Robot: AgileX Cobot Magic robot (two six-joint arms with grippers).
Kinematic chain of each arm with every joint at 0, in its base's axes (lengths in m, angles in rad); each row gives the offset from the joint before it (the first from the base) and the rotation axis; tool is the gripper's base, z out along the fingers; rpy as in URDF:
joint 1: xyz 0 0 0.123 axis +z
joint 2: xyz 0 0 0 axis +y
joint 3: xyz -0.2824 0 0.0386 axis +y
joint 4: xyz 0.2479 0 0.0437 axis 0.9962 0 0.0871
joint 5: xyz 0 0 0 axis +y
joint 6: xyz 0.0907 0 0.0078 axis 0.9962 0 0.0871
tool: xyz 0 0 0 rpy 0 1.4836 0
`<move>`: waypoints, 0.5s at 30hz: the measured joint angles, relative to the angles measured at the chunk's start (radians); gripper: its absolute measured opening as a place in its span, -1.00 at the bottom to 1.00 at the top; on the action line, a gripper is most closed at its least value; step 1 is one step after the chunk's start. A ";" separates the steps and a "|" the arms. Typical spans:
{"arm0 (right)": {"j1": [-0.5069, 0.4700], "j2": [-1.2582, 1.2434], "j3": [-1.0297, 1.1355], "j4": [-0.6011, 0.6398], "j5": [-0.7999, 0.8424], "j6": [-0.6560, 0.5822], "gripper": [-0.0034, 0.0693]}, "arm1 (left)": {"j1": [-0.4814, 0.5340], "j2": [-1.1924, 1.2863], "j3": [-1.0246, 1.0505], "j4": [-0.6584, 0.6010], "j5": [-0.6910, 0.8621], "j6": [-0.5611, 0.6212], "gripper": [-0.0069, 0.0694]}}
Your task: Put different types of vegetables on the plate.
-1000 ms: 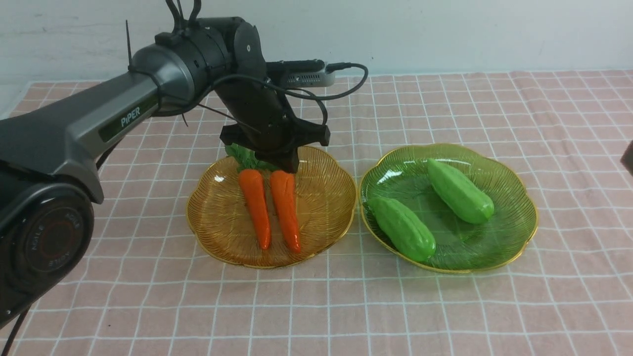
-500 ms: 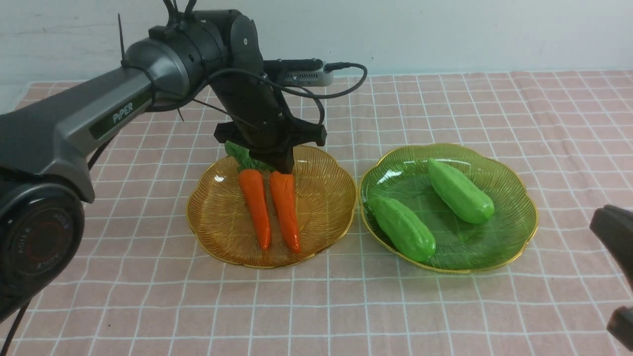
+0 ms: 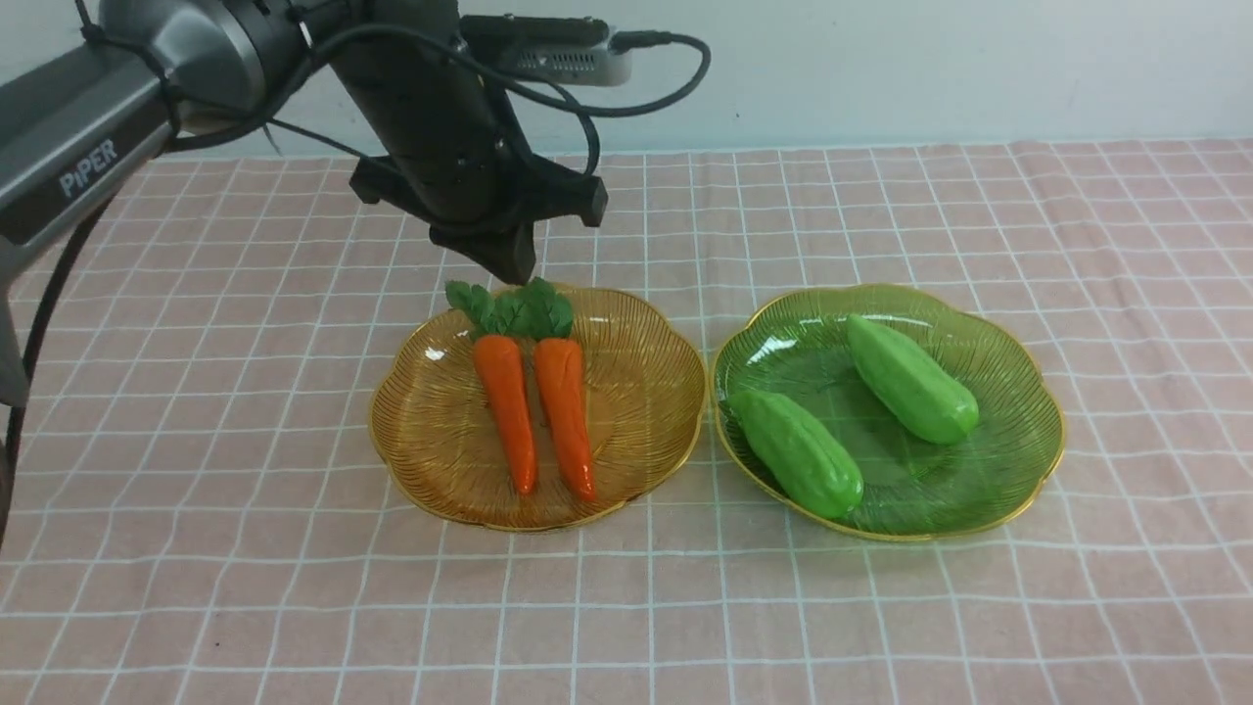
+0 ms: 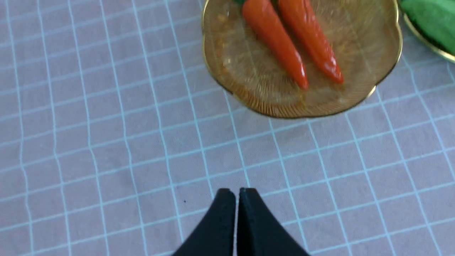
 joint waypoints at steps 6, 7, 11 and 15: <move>0.000 0.000 0.000 0.000 0.001 0.000 -0.95 | 0.000 -0.415 0.563 -0.005 -0.482 -0.164 -0.83; 0.000 0.000 0.000 0.000 0.001 0.000 -0.95 | 0.000 -0.474 0.646 -0.005 -0.552 -0.193 -0.83; 0.000 0.000 0.000 0.000 0.001 0.000 -0.95 | 0.000 -0.673 0.897 -0.004 -0.855 -0.280 -0.83; 0.000 0.000 0.000 0.000 0.001 0.000 -0.95 | 0.000 -0.798 1.030 -0.004 -1.019 -0.295 -0.83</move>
